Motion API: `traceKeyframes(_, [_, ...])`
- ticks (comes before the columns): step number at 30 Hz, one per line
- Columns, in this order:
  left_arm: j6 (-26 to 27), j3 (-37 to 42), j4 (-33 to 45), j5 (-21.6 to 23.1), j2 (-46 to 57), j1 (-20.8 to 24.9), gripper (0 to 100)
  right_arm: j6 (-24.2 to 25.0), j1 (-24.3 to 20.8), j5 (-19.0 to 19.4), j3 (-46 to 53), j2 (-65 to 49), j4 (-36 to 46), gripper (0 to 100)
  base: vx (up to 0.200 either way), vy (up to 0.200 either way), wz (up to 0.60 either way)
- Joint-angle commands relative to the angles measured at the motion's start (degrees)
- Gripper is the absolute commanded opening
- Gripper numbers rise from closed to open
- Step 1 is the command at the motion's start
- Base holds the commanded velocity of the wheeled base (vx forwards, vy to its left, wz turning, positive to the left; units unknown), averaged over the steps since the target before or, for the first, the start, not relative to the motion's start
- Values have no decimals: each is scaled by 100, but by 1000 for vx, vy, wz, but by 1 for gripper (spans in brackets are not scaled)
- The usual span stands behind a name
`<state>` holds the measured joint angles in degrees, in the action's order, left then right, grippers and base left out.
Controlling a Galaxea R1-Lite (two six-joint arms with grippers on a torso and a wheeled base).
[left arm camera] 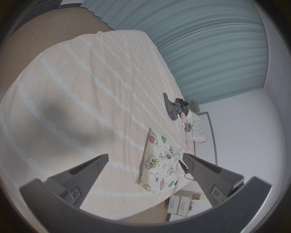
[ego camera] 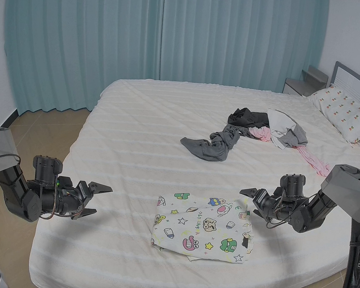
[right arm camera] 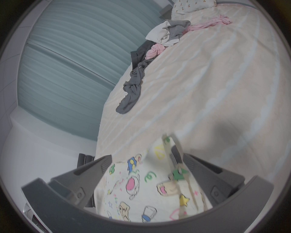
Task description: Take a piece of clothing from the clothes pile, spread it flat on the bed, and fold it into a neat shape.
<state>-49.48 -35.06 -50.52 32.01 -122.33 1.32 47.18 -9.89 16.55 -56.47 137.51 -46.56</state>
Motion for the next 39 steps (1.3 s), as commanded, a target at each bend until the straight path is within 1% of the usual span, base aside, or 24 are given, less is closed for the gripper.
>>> traceKeyframes(1, [0,8,-2,-2,-10,0,100,-130,-242,304,786,-576,-11,100,0,0,0])
traceKeyframes(4, [0,8,-2,-2,-10,9,100,-323,-374,322,892,-559,6,100,0,0,0])
traceKeyframes(8, [0,8,-2,-2,-10,27,100,-394,-470,313,918,-506,15,100,0,0,0])
traceKeyframes(18, [88,26,-2,-11,-19,27,100,-517,-435,296,901,-374,33,100,0,0,0])
traceKeyframes(22, [88,26,-2,-11,-19,27,100,-525,-435,261,716,-154,-29,100,0,0,0])
traceKeyframes(23, [88,26,-2,-11,-19,27,100,-525,-435,225,575,-75,33,0,0,0,0])
traceKeyframes(25, [88,26,-2,-11,-19,27,100,-543,-426,137,505,-31,50,0,0,0,0])
traceKeyframes(31, [88,34,-2,-55,-19,35,100,-631,-418,111,637,-93,103,0,0,0,0])
traceKeyframes(36, [97,26,-11,-213,-71,88,100,-684,-330,120,725,-251,103,0,0,0,0])
traceKeyframes(39, [79,52,-204,-213,-107,97,100,-692,-224,252,936,-638,147,0,0,0,0])
